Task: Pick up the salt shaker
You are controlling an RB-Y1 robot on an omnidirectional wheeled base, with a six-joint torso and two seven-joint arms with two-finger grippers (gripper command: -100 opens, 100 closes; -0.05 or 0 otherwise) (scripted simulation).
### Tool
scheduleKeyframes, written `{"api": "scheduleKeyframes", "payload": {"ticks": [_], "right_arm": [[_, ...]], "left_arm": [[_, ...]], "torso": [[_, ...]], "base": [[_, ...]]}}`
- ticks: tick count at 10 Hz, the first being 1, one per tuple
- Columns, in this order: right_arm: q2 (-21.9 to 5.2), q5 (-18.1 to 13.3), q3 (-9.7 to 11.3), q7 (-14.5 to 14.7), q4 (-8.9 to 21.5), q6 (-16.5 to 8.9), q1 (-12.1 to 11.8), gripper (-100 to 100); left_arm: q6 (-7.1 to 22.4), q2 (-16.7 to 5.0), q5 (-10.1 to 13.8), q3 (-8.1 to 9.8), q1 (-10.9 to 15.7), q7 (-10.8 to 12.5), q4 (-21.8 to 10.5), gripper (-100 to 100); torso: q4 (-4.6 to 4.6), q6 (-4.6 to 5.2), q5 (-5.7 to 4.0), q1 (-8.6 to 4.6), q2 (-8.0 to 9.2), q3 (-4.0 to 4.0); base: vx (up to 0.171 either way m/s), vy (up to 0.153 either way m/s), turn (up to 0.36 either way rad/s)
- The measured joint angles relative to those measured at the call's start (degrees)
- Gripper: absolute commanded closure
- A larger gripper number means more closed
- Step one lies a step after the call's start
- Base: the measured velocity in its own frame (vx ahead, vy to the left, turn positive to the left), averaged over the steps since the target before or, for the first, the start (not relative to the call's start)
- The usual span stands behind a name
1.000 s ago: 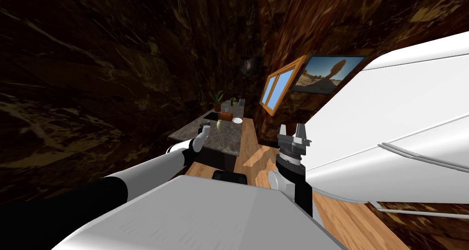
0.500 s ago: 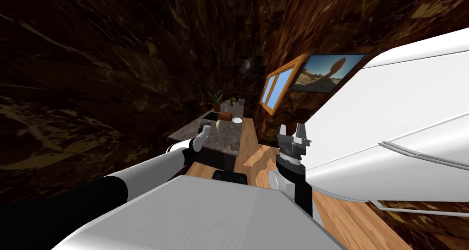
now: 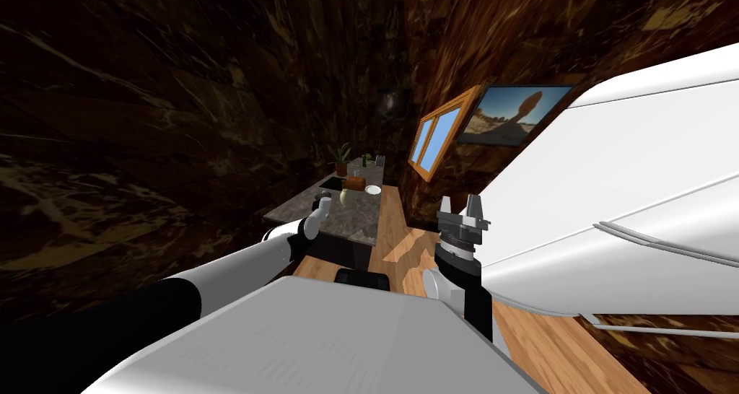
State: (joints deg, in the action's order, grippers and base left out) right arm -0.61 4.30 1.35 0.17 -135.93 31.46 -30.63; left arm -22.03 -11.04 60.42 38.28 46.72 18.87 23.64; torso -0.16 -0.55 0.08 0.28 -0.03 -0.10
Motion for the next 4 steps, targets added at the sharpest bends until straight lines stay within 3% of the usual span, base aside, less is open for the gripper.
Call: {"api": "scheduleKeyframes", "payload": {"ticks": [1, 2, 3, 4], "right_arm": [[0.0, 0.0, 0.0, 0.0, 0.0, 0.0, 0.0, 0], [0.0, 0.0, 0.0, 0.0, 0.0, 0.0, 0.0, 0], [0.0, 0.0, 0.0, 0.0, 0.0, 0.0, 0.0, 0], [0.0, 0.0, 0.0, 0.0, 0.0, 0.0, 0.0, 0]], "left_arm": [[0.1, 0.1, 0.2, 0.11, 0.3, 0.5, 0.2, 100], [0.1, 0.1, 0.3, 0.12, 0.4, 0.7, 0.3, 0], [0.1, 0.0, 0.2, 0.12, 0.4, 0.7, 0.3, 100], [0.1, 0.0, 0.2, 0.11, 0.4, 0.6, 0.3, 0]], "torso": [[-0.26, -0.07, -0.16, -0.16, -0.19, -0.22], [-0.38, -0.09, -0.19, -0.21, -0.37, -0.37], [-0.42, -0.06, -0.17, -0.22, -0.47, -0.45], [-0.43, -0.04, -0.15, -0.22, -0.53, -0.48]], "base": [[0.0, 0.0, 0.0], [0.0, 0.0, 0.0], [0.0, 0.0, 0.0], [0.0, 0.0, 0.0]]}}
